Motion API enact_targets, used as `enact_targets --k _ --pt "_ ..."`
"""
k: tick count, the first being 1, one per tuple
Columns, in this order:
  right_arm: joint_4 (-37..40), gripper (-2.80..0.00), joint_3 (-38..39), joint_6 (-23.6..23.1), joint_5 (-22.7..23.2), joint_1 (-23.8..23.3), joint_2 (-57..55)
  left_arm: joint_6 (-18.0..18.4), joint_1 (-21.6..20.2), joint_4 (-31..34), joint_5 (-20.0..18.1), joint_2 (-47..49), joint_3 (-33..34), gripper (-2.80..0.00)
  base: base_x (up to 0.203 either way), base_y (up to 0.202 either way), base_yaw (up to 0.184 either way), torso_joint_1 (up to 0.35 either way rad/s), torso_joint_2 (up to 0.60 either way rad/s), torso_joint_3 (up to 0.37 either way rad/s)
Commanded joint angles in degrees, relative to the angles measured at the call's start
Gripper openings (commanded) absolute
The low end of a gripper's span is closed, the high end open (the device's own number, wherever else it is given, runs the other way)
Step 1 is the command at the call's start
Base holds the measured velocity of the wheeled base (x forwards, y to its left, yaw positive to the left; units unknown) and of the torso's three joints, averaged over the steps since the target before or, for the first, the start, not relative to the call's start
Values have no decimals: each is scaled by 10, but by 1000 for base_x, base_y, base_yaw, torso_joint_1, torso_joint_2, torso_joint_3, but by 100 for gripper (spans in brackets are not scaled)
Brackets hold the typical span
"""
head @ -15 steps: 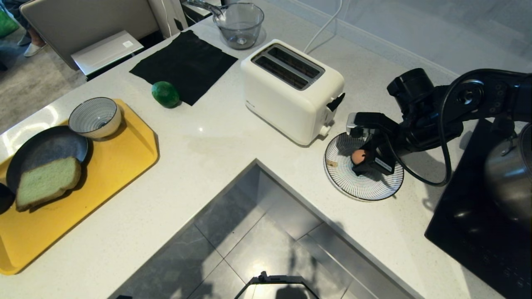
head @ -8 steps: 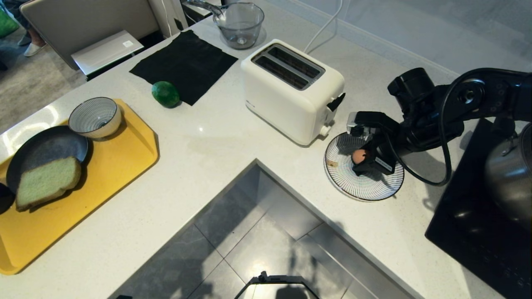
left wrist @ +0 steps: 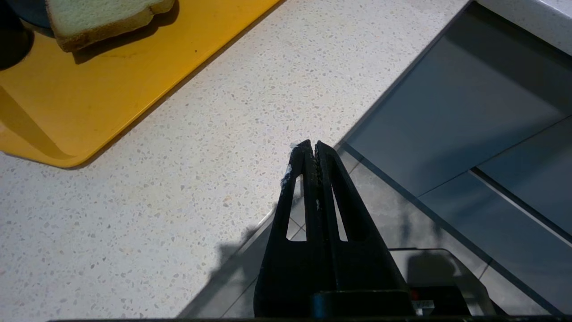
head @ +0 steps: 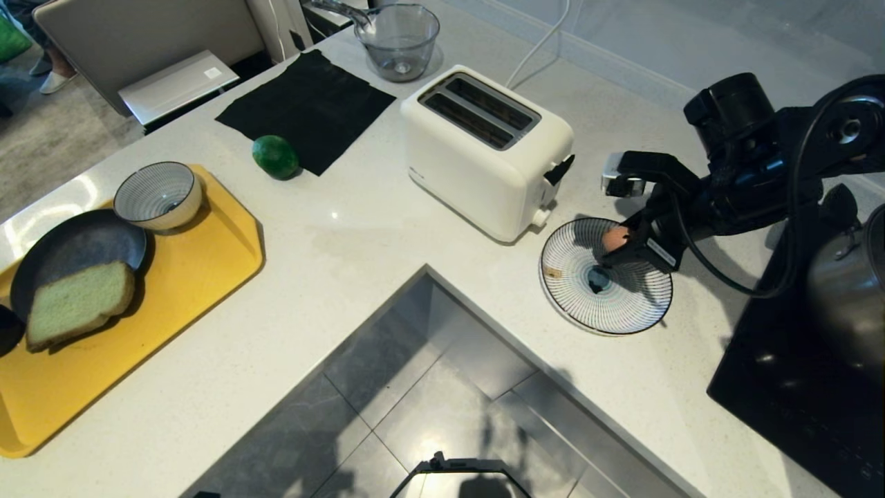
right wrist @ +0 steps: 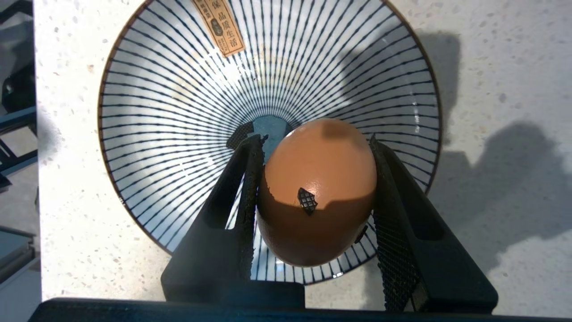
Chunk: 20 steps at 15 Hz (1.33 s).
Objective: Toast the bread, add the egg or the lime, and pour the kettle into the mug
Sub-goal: Pick up the egg, then put the egg in the bowl
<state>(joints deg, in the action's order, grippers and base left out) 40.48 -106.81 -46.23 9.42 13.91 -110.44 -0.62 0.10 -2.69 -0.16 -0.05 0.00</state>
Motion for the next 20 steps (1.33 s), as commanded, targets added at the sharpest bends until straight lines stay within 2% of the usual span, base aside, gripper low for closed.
enact_targets --k 1,6,13,15,20 --pt "2 -280 0 4 1 -1 27 0 0 0 0 0 9 -280 0 0 0 0 0 0" --pt "1 -280 -3 23 -1 0 84 0 0 0 0 0 9 -280 0 0 0 0 0 0" --pt "-11 -280 -63 114 -18 -3 144 0 0 0 0 0 9 -280 0 0 0 0 0 0" --pt "-24 -280 -61 158 -52 -3 168 0 0 0 0 0 9 -280 0 0 0 0 0 0" --pt "-75 -280 -61 268 -60 -3 208 0 0 0 0 0 9 -280 0 0 0 0 0 0"
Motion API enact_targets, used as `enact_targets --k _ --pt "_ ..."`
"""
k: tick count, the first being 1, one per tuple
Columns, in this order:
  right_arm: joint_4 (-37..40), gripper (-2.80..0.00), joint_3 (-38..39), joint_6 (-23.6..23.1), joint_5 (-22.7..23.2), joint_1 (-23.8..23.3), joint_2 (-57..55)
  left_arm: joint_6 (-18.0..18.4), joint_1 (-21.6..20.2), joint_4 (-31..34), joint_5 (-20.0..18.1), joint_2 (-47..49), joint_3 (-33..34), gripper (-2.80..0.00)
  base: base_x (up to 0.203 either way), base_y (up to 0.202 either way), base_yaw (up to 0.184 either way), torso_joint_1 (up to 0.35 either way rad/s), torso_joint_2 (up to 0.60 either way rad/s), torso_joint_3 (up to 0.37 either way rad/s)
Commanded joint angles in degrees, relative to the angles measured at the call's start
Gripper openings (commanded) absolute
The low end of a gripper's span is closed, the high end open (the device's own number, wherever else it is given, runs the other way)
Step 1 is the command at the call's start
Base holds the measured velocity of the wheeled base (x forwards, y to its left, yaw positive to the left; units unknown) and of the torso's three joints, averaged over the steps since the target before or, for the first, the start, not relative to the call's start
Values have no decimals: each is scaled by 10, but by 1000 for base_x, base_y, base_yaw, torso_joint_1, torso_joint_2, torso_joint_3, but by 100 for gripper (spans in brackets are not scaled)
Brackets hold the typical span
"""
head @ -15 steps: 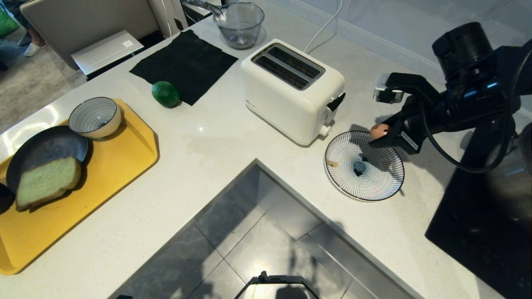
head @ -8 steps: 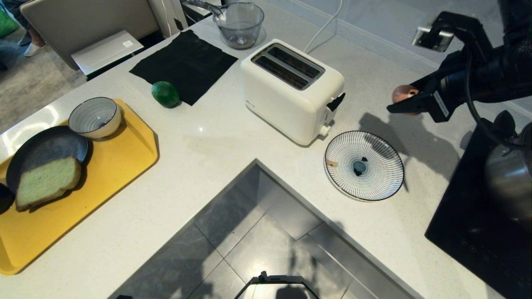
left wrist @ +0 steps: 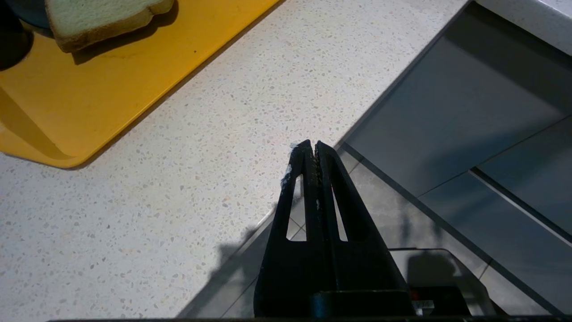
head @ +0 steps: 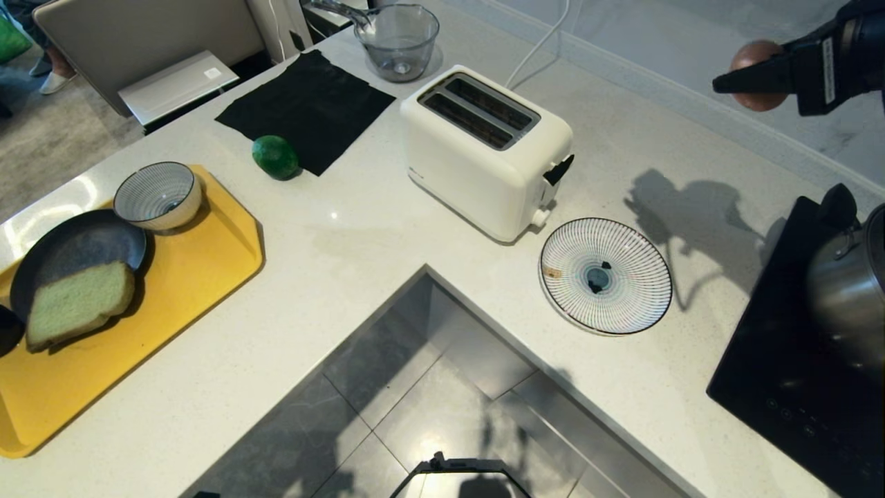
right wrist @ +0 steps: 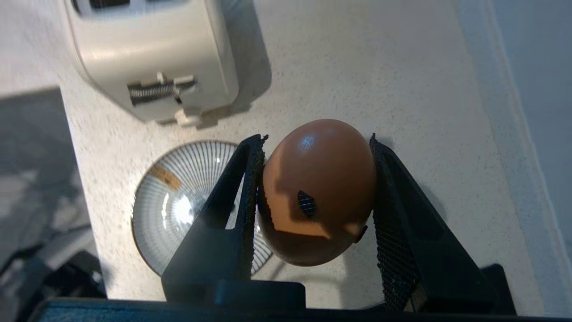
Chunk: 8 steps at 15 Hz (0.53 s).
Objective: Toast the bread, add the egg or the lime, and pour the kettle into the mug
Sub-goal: Put the egg in the bowl
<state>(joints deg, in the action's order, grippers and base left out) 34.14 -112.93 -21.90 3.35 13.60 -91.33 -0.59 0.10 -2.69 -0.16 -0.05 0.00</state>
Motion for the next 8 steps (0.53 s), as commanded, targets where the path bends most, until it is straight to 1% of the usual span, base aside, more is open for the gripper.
enact_targets --k 1,3,4,7,8 --pt "-32 -280 0 55 0 0 18 0 0 0 0 0 9 -280 0 0 0 0 0 0" --pt "-69 -280 0 101 0 0 32 0 0 0 0 0 9 -280 0 0 0 0 0 0" --pt "-71 -280 0 113 0 0 44 0 0 0 0 0 9 -280 0 0 0 0 0 0" --pt "-70 -280 4 125 0 0 94 0 0 0 0 0 9 -280 0 0 0 0 0 0" --pt "-69 -280 7 126 -7 0 108 0 0 0 0 0 9 -280 0 0 0 0 0 0"
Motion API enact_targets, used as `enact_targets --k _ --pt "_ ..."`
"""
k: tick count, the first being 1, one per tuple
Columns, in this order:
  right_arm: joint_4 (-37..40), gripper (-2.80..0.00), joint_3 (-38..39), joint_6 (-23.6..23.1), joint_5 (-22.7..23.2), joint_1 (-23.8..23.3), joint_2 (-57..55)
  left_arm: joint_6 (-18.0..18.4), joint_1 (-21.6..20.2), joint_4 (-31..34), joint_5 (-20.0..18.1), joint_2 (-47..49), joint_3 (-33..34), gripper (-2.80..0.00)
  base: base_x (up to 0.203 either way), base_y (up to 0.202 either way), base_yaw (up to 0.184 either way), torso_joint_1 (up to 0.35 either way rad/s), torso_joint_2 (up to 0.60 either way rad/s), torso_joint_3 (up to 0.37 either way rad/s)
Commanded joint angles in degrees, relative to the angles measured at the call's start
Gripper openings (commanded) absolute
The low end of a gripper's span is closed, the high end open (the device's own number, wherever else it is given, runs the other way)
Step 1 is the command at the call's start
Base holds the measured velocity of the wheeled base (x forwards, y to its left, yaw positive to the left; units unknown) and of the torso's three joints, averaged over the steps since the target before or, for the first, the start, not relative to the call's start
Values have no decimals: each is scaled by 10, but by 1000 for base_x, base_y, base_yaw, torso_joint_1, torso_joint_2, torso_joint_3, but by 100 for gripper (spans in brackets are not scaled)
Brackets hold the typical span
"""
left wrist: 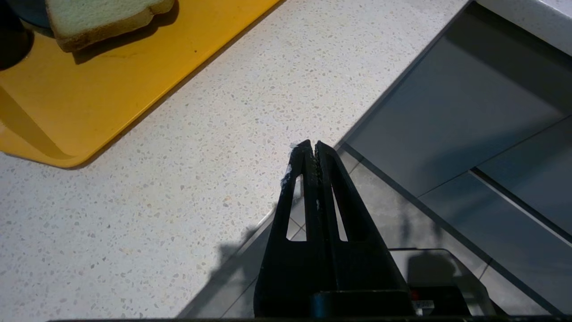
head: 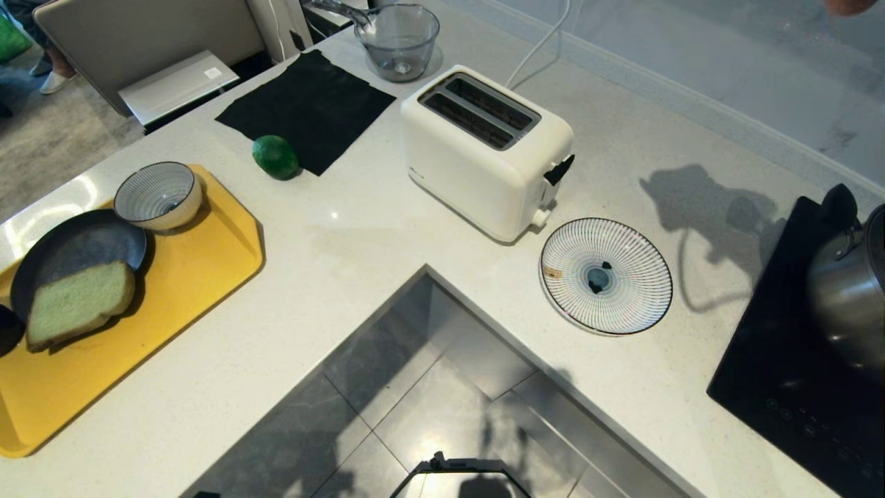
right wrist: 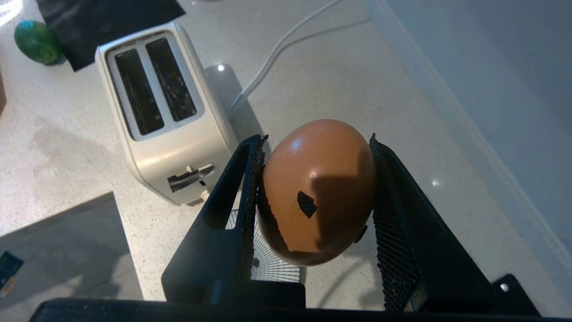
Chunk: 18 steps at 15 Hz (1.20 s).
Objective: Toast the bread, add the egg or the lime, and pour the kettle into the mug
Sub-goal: Put the egg in the bowl
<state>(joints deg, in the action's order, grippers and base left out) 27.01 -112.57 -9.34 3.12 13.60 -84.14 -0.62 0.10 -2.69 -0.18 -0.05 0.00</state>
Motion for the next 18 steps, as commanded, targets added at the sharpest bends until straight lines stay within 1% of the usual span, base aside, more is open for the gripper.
enact_targets --k 1,2,3,4,6,8,10,12,16,18 --pt "4 -280 10 -1 -41 0 48 0 0 0 0 0 9 -280 0 0 0 0 0 0" --pt "5 -280 14 -3 -85 0 56 0 0 0 0 0 9 -280 0 0 0 0 0 0" --pt "6 -280 17 -3 -118 0 59 0 0 0 0 0 9 -280 0 0 0 0 0 0" --pt "9 -280 23 -3 -140 -1 66 0 0 0 0 0 9 -280 0 0 0 0 0 0" --pt "44 -280 42 -3 -145 0 90 0 0 0 0 0 9 -280 0 0 0 0 0 0" --pt "67 -280 69 0 -143 16 108 0 0 0 0 0 9 -280 0 0 0 0 0 0" --pt "69 -280 81 12 -142 19 123 0 0 0 0 0 9 -280 0 0 0 0 0 0" --pt "69 -280 101 42 -137 39 145 0 0 0 0 0 9 -280 0 0 0 0 0 0" --pt "55 -280 207 68 -131 51 207 0 0 0 0 0 9 -280 0 0 0 0 0 0" --pt "51 -280 269 75 -139 52 246 0 0 0 0 0 9 -280 0 0 0 0 0 0"
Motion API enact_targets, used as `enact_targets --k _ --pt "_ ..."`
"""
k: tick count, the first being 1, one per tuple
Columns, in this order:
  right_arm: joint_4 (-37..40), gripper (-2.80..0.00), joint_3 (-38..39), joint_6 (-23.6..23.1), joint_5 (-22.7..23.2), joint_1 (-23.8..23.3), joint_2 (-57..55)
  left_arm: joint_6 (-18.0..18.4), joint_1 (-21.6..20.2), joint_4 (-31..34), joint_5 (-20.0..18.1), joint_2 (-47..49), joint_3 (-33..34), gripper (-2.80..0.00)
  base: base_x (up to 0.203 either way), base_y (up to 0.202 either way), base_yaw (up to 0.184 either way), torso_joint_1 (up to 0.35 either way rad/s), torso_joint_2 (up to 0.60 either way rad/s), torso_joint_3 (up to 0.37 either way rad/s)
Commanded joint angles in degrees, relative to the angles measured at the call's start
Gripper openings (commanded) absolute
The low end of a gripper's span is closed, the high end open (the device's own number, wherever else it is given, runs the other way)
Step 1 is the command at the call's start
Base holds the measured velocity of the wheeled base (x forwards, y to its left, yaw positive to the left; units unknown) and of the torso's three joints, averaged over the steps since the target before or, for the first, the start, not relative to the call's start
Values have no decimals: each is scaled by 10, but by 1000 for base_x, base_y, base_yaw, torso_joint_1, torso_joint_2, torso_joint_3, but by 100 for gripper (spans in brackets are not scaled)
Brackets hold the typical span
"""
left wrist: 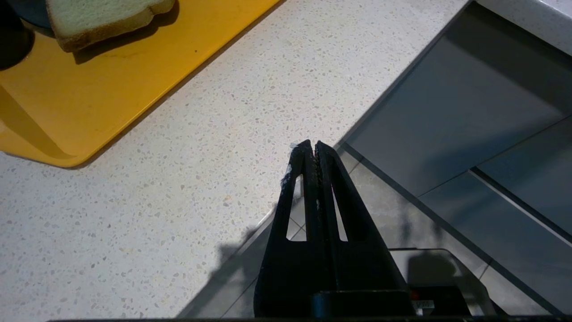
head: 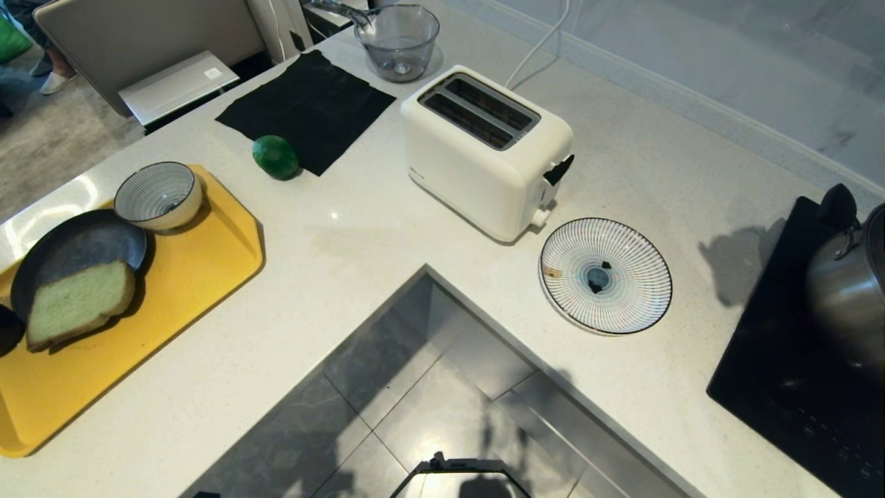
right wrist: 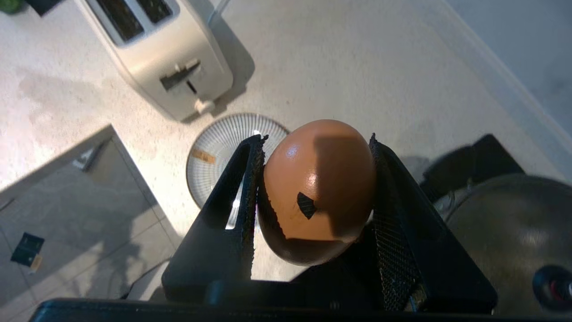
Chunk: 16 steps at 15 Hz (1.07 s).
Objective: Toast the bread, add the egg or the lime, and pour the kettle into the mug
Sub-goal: Put the egg in the bowl
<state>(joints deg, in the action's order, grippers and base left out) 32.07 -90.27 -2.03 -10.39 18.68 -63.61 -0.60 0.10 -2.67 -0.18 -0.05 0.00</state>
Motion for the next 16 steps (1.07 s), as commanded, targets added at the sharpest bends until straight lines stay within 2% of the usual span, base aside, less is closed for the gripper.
enact_targets --k 1,3,7,13,16 --pt "-8 -280 75 8 -6 2 58 0 0 -1 0 0 9 -280 0 0 0 0 0 0" --pt "-51 -280 122 28 -25 2 92 0 0 -1 0 0 9 -280 0 0 0 0 0 0" --pt "-76 -280 185 36 -43 2 148 0 0 -1 0 0 9 -280 0 0 0 0 0 0" --pt "-74 -280 189 37 -70 0 142 0 0 -1 0 0 9 -280 0 0 0 0 0 0" --pt "-67 -280 212 36 -84 1 181 0 0 -1 0 0 9 -280 0 0 0 0 0 0"
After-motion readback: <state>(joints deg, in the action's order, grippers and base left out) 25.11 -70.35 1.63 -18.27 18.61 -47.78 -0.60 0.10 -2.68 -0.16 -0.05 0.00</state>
